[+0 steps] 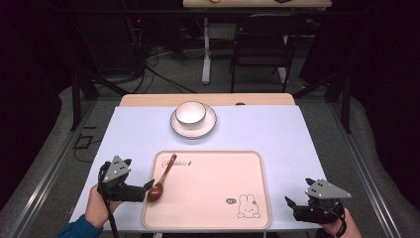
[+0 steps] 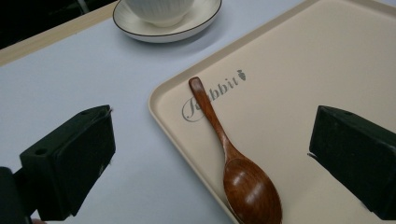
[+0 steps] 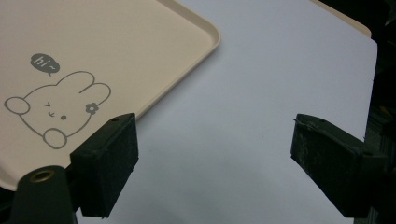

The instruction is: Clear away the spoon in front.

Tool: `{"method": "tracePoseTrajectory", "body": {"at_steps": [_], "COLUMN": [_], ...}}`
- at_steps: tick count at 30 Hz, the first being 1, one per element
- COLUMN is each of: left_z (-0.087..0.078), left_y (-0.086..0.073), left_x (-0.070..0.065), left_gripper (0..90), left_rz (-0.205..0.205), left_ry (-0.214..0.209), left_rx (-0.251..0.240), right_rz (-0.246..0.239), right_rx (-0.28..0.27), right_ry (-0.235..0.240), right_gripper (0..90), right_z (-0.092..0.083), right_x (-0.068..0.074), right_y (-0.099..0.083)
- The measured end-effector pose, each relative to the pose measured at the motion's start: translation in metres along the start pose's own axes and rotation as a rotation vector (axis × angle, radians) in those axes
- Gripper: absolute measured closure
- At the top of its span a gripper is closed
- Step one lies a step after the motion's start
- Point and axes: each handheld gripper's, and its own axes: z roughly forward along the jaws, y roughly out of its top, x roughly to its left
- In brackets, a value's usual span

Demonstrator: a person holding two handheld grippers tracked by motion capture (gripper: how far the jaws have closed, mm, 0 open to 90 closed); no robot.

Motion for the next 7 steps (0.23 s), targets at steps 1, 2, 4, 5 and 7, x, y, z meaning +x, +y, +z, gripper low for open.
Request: {"method": "tracePoseTrajectory", "body": {"at_steps": [1, 2, 4, 5, 7], "left_z": [0.0002, 0.0008, 0.0020, 0.0026, 0.0039], "left_y": [-0.0022, -0.0043, -0.0067, -0.0070, -0.0075], "left_x": [0.0004, 0.0003, 0.0011, 0.0024, 0.0041], "left_gripper": [0.3, 0.3, 0.3, 0.3, 0.3], "left_rz": [0.000, 0.002, 0.016, 0.011, 0.000], "left_ry": [0.006, 0.012, 0.025, 0.025, 0.036], "left_rx": [0.006, 0.012, 0.026, 0.027, 0.023], "right_rz": [0.000, 0.001, 0.000, -0.001, -0.001], "right_rx": [0.000, -0.001, 0.000, 0.000, 0.000], "right_ry": [0.000, -0.001, 0.000, -0.001, -0.001], "right_gripper": [14.3, 14.3, 14.3, 14.3, 14.3], "right_z": [0.0000, -0.0001, -0.0001, 0.0000, 0.0000], "right_x": [-0.0001, -0.0001, -0.0001, -0.0001, -0.0002], "right_y": [-0.0001, -0.0001, -0.0002, -0.0002, -0.0003]}}
